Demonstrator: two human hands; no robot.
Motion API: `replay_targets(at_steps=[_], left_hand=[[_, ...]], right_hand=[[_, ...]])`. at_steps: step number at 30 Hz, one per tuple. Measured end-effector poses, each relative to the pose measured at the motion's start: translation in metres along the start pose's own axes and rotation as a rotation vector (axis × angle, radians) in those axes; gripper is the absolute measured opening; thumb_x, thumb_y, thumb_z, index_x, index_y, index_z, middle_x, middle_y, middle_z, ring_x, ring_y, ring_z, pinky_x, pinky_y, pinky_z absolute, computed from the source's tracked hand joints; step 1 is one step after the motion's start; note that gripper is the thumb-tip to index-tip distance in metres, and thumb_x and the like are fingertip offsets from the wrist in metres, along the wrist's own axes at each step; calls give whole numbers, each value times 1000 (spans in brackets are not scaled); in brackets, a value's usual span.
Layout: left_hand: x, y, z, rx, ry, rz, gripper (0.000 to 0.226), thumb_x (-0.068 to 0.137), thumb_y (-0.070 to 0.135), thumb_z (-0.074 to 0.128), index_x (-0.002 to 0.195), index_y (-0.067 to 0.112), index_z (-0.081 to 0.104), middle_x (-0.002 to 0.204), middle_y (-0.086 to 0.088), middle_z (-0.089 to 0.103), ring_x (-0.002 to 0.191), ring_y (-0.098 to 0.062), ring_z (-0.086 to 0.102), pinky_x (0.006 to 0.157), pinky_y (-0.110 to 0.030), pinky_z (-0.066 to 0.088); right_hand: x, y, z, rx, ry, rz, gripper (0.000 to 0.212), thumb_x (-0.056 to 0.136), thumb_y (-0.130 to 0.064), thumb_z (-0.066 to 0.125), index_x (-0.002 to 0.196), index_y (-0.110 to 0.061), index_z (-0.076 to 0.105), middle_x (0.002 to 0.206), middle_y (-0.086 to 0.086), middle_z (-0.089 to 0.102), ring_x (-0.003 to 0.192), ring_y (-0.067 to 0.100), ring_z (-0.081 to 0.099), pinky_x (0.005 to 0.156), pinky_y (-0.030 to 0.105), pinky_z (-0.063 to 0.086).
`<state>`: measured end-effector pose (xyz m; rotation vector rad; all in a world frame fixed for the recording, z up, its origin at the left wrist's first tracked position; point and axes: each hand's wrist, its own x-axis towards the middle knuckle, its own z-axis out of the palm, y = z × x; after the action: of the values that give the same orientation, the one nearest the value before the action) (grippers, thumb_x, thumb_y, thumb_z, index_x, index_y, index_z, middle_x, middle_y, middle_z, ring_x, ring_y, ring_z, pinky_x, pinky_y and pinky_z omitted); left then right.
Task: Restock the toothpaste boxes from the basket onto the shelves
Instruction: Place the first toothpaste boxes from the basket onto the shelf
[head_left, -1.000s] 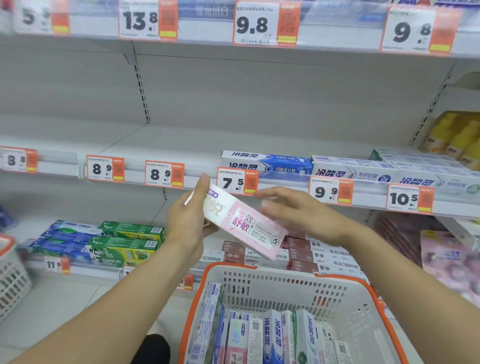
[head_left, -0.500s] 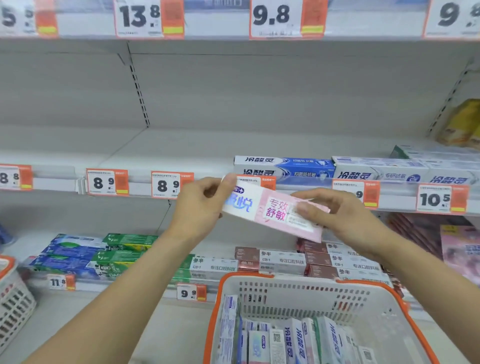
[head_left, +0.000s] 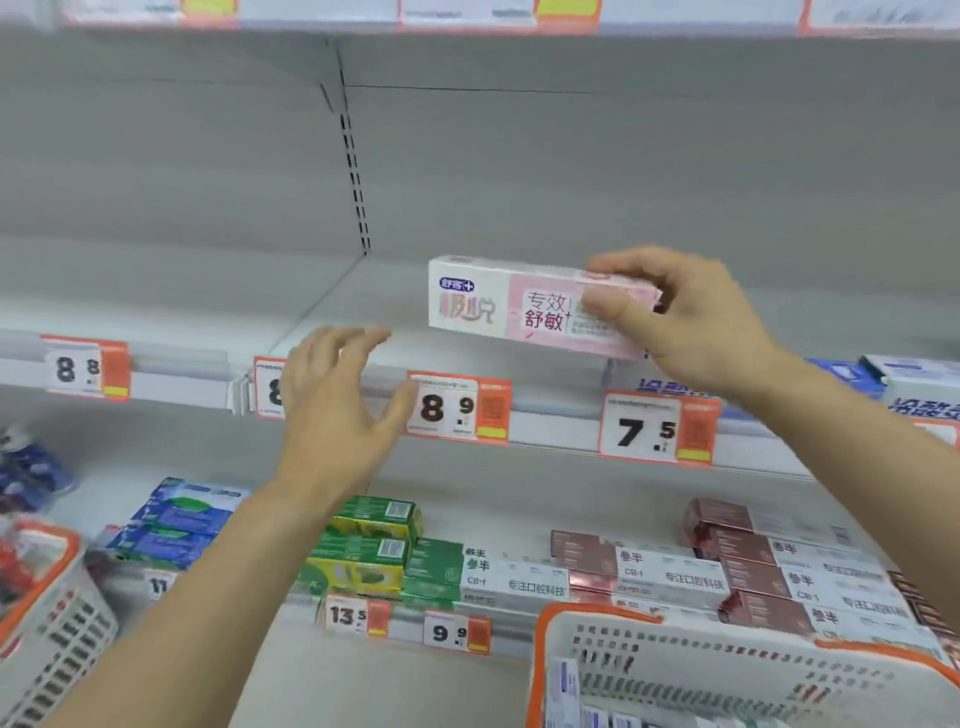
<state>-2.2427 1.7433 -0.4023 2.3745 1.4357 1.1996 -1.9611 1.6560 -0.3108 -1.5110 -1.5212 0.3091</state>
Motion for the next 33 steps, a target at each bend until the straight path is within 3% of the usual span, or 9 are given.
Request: replay_targets(at_steps=[2,4,8,11,17,21,26,30,33], left_hand=[[2,-16,7,64,-75,0,64,83,63,49,134,25,55,136,-3,53,141,-28,32,119,-51,16],[0,-23,14,78,-132,10,70,80,67,50,135,24,54,138,-3,52,144,-27,29,120,-50,12],[0,-30,24,74,-98,46,70,77,63,58,133,22,55,132,-2,55,139,-27,34,118,-49,16],[1,-30,25,60,-83,33,69,77,61,66,132,21,56,130,-2,55,137,-27,36,117,-50,16],[0,-26,24,50,-87,26,69,82,50,73,140,18,51,136,-3,51,142,-27,29,121,-49,10],[-2,-22,22,-4,-59,-15,74,83,44,73,145,14,44,151,-9,40,149,-29,17,123,-45,4],[-2,-46,1,16,110,-231,91,84,43,74,153,7,28,163,-17,17,153,-31,5,122,-47,4],[-8,-76,-12,-2,57,-320,98,85,44,74,156,5,20,166,-12,12,153,-28,5,125,-46,11],[-13,-86,-13,-59,47,-291,101,82,41,78,156,6,19,166,-7,13,153,-23,7,125,-42,15]], right_hand=[[17,0,16,-112,-27,-49,30,89,-34,72,118,-25,68,109,-10,70,93,5,66,85,15,51],[30,2,29,-206,-94,-69,35,90,-33,72,122,-19,68,112,-12,68,95,-2,63,89,12,48],[40,3,41,-332,-308,-32,39,90,-30,71,126,-17,64,116,-10,66,90,-4,62,77,5,45],[38,-2,42,-373,-376,-35,35,91,-26,71,124,-17,63,116,-3,68,97,17,66,83,17,49],[38,-14,42,-554,-455,-15,34,92,-27,70,124,-20,60,115,-2,69,99,20,66,89,32,51],[39,-15,50,-521,-429,11,33,91,-27,72,122,-20,62,115,-2,70,102,19,66,95,39,51],[54,-34,89,-451,-417,-70,34,90,-30,74,119,-17,64,115,-1,70,105,18,64,96,33,49],[65,-48,135,-407,-490,-101,36,91,-31,73,124,-16,66,114,-5,69,90,5,64,92,26,47],[67,-53,160,-444,-505,-136,42,90,-28,73,131,-18,63,131,-3,65,113,14,62,104,29,44]])
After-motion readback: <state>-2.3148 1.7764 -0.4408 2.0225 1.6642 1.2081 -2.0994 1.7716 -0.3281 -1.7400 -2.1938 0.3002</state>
